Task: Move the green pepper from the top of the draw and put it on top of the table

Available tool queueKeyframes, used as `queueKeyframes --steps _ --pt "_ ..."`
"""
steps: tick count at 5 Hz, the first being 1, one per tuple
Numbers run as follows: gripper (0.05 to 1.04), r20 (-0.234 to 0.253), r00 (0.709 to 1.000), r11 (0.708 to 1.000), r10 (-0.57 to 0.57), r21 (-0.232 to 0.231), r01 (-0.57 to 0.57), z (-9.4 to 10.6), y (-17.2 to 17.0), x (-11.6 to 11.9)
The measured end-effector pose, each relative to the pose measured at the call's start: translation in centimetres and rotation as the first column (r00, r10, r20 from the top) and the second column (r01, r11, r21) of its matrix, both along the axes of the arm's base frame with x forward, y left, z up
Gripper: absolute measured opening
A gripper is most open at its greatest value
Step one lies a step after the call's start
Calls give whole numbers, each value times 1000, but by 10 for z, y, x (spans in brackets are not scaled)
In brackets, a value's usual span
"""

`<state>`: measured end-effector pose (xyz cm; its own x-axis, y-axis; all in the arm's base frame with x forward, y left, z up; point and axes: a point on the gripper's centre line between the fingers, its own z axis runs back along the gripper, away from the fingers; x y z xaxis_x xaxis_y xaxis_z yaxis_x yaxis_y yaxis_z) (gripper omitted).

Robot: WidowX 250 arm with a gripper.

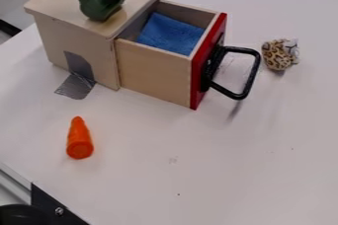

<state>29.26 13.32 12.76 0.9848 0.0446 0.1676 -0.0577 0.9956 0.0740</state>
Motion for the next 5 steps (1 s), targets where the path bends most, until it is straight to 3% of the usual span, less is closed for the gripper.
queueKeyframes --steps 1,2,3,4,5 --pt "953 -8 1000 1000 2 -7 -2 -7 -4 -2" --pt "754 -12 1000 1000 2 -7 -2 -9 -6 -5" --pt "753 37 999 1000 -30 5 30 9 -23 -13" --pt "753 48 994 995 -95 -3 96 14 -53 -37" --pt "753 12 989 989 -147 -28 148 -1 -80 -66"
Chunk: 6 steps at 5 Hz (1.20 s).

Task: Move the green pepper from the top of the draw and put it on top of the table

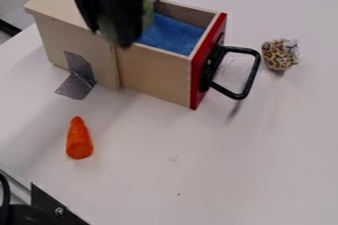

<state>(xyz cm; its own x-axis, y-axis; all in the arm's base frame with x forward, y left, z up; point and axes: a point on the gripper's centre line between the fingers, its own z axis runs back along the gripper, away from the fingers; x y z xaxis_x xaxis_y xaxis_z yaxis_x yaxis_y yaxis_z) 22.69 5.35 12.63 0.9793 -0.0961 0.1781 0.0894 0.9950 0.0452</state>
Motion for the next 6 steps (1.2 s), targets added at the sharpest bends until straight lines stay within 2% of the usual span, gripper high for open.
queueKeyframes --steps 1,2,3,4,5,6 --pt "753 -92 995 999 -32 -27 30 -39 -27 -26" --pt "753 -224 974 999 -30 -18 26 -89 -34 -41" --pt "753 -251 967 999 -33 -9 32 -128 -36 -32" --pt "753 -200 979 999 -38 -6 37 -139 -36 -23" --pt "806 -169 985 999 -33 -11 31 -140 -37 -23" --pt "1005 -177 984 1000 -15 -13 13 -130 -39 -51"
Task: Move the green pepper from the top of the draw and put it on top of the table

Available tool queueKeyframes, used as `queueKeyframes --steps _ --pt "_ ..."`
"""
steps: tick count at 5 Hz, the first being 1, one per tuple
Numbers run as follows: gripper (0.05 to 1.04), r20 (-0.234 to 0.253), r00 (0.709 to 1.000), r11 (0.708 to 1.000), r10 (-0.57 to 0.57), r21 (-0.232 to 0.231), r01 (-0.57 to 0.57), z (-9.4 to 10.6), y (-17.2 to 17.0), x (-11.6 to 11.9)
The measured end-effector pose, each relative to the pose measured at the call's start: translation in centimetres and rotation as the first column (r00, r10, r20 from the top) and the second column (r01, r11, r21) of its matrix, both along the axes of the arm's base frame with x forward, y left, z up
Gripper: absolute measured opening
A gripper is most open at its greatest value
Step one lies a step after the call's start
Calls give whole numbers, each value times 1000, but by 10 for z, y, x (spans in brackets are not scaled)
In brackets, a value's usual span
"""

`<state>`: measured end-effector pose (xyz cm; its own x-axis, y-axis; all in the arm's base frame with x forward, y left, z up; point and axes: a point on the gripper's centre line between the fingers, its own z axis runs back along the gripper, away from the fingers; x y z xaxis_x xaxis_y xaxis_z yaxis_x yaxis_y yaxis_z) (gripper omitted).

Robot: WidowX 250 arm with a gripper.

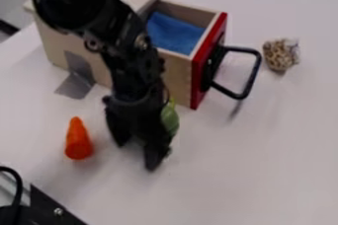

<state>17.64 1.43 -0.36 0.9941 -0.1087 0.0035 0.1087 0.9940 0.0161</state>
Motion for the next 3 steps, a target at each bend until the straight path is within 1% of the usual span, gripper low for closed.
queueKeyframes --steps 1,2,3 --pt "1003 68 997 1000 24 -14 -23 34 -3 -9" --pt "1001 99 994 998 55 -33 -52 56 -1 -18" --pt "1001 119 989 994 92 -65 -84 74 0 -28"
